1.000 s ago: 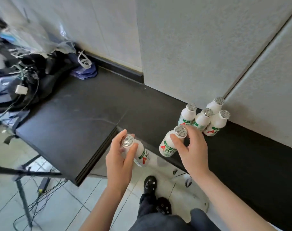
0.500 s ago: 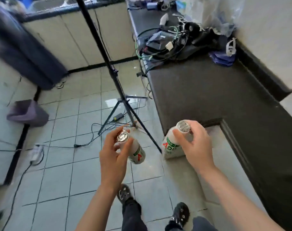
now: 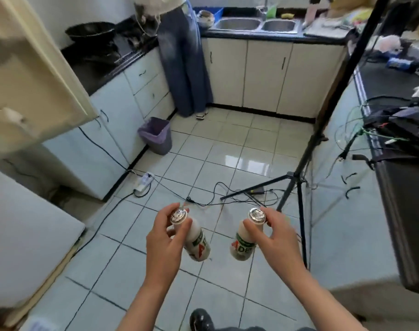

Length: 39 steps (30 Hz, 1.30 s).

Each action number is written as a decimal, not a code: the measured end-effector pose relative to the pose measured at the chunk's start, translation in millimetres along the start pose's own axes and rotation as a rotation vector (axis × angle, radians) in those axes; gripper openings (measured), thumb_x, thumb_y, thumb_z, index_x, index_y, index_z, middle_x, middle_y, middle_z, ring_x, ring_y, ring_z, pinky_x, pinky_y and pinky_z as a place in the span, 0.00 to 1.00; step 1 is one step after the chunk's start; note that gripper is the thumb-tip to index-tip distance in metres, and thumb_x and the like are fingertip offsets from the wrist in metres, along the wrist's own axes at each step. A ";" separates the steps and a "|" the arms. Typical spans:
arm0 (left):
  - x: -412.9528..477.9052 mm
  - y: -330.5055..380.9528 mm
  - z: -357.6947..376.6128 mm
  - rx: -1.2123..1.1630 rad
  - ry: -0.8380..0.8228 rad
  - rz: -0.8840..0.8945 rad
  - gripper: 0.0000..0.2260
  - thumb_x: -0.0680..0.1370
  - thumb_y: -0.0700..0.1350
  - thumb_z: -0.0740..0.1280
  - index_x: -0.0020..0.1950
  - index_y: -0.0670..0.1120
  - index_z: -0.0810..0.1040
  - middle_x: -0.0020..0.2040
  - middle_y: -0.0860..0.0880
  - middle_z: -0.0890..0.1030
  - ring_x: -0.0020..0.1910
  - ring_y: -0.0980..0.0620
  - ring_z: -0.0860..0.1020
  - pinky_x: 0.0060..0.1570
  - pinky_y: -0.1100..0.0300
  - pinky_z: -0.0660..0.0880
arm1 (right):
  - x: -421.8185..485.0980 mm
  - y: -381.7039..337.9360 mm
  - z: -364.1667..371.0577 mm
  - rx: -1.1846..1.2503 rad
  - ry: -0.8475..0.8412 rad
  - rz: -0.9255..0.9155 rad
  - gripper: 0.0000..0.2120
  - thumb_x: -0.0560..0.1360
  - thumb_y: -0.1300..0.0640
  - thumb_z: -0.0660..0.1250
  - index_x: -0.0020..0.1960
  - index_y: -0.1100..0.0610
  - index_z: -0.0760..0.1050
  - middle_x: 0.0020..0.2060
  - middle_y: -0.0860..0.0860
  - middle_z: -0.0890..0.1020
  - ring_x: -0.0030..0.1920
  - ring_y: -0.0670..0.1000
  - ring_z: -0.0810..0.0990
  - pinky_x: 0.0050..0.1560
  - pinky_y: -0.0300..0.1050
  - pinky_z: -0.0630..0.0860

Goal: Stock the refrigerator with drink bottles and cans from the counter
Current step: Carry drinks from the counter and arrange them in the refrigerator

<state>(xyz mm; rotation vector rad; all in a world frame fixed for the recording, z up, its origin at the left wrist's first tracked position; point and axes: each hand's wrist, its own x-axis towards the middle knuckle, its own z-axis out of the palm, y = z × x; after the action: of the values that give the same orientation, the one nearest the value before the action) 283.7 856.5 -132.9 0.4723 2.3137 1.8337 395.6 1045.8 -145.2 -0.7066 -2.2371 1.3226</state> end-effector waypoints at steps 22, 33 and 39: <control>129.8 -113.5 -280.6 0.012 0.709 -0.228 0.17 0.75 0.48 0.70 0.51 0.72 0.74 0.51 0.62 0.81 0.51 0.63 0.78 0.42 0.71 0.75 | 162.3 -168.6 378.9 0.096 -0.672 -0.318 0.05 0.69 0.44 0.67 0.44 0.37 0.73 0.43 0.38 0.80 0.47 0.37 0.76 0.44 0.34 0.70; 325.2 -99.7 -384.1 0.084 0.811 -0.092 0.14 0.73 0.52 0.67 0.54 0.69 0.73 0.52 0.61 0.81 0.53 0.61 0.78 0.45 0.71 0.74 | 332.4 -268.5 531.6 0.188 -0.688 -0.501 0.05 0.69 0.40 0.66 0.44 0.38 0.72 0.42 0.38 0.80 0.46 0.40 0.77 0.44 0.37 0.72; 408.8 -92.2 -416.2 0.078 0.758 -0.053 0.16 0.76 0.44 0.69 0.54 0.66 0.75 0.53 0.58 0.82 0.54 0.60 0.79 0.50 0.67 0.76 | 404.0 -304.9 567.5 0.170 -0.570 -0.559 0.08 0.71 0.44 0.67 0.48 0.43 0.73 0.41 0.37 0.78 0.45 0.41 0.77 0.44 0.40 0.74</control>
<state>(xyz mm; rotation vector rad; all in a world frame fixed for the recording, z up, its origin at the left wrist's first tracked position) -242.9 592.3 -91.2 -0.3531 2.8020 2.1590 -320.4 798.4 -78.7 0.3965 -2.4250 1.5008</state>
